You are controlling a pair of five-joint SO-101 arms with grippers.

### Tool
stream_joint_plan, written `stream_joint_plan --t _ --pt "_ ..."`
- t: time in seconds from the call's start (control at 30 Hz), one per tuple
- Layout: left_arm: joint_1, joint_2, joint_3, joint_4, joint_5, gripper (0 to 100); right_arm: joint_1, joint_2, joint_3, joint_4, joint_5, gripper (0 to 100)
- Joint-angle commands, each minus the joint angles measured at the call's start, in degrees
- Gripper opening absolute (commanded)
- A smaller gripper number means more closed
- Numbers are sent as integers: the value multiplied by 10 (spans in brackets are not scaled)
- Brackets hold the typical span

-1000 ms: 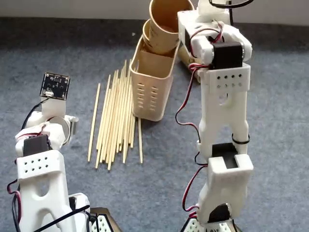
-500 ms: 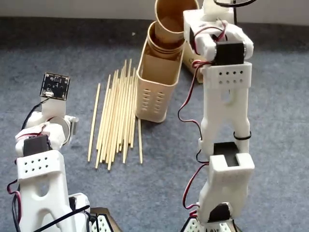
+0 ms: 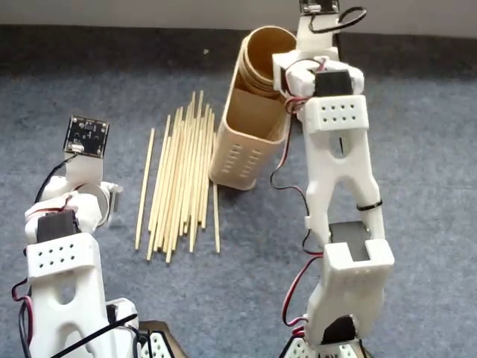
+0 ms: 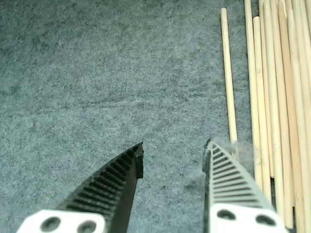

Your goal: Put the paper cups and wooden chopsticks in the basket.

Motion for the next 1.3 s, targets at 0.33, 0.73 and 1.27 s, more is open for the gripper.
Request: stream_joint_plan --t 0.33,0.73,1.27 --pt "-6 -7 0 -10 3 222 20 -16 -421 211 -1 325" --pt "-43 -7 -175 -11 8 221 318 19 -518 362 -31 324" --pt "-1 -7 -138 62 34 223 204 309 -439 82 -405 324"
